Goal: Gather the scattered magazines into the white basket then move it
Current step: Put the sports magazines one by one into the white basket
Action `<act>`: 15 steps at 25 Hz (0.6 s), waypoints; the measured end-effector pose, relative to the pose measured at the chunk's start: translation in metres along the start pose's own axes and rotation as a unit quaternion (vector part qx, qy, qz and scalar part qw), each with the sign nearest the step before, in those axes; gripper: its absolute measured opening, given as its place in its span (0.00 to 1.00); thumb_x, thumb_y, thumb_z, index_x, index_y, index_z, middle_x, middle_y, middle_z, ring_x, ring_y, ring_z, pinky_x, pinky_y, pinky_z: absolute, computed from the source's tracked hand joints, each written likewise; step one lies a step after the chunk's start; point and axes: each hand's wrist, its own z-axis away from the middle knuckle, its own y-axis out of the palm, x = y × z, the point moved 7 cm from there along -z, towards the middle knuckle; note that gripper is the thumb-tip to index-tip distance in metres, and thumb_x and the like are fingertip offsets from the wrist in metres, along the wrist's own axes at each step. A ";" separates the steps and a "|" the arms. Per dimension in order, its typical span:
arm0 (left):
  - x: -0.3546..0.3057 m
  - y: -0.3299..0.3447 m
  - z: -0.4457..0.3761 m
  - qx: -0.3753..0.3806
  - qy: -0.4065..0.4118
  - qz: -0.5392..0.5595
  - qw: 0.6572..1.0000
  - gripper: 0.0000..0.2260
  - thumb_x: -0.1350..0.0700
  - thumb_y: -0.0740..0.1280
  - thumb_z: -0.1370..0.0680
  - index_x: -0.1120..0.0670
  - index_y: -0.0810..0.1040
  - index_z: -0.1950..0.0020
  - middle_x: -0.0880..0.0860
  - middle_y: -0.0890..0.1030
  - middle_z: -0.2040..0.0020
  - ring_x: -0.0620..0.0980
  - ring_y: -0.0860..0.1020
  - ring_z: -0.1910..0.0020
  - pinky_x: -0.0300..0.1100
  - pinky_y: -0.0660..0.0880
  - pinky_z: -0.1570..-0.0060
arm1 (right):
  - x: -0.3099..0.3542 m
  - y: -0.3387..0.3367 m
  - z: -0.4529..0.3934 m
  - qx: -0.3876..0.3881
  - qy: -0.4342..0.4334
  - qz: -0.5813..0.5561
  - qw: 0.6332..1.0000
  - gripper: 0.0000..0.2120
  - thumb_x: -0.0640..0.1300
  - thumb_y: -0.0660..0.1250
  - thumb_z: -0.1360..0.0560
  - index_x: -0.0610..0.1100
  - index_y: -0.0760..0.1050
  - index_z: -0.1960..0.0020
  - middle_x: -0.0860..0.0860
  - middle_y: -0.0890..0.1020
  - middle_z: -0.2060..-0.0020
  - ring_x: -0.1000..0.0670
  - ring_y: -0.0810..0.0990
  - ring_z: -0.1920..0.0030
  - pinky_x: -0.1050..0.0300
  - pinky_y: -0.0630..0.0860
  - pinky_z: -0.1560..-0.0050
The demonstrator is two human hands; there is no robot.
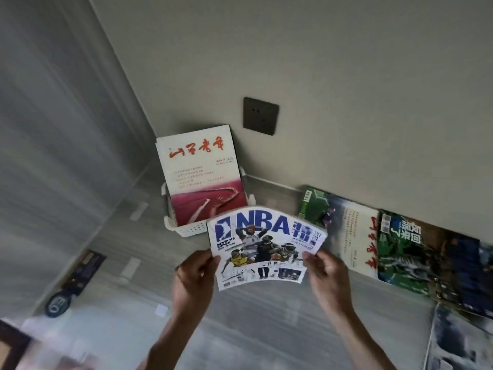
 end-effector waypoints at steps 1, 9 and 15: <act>-0.004 -0.016 -0.017 -0.033 -0.001 0.016 0.999 0.07 0.63 0.72 0.26 0.51 0.81 0.60 0.47 0.85 0.64 0.41 0.80 0.69 0.40 0.76 0.71 | 0.024 0.009 -0.015 0.004 -0.015 -0.007 1.000 0.04 0.43 0.68 0.24 0.50 0.80 0.56 0.47 0.85 0.62 0.45 0.83 0.63 0.50 0.81 0.63; -0.012 -0.117 -0.182 -0.159 -0.036 0.036 0.986 0.10 0.62 0.69 0.25 0.48 0.84 0.61 0.37 0.81 0.70 0.34 0.77 0.73 0.33 0.77 0.69 | 0.169 0.124 -0.167 0.007 -0.068 -0.064 0.996 0.12 0.39 0.68 0.25 0.53 0.80 0.63 0.48 0.86 0.63 0.46 0.85 0.63 0.43 0.83 0.54; 0.064 -0.092 -0.202 -0.099 -0.143 0.021 0.984 0.04 0.59 0.72 0.26 0.50 0.85 0.58 0.52 0.87 0.58 0.47 0.84 0.62 0.44 0.82 0.56 | 0.122 0.169 -0.193 0.031 -0.024 0.031 0.999 0.11 0.41 0.67 0.25 0.54 0.78 0.63 0.47 0.87 0.61 0.47 0.86 0.63 0.42 0.83 0.53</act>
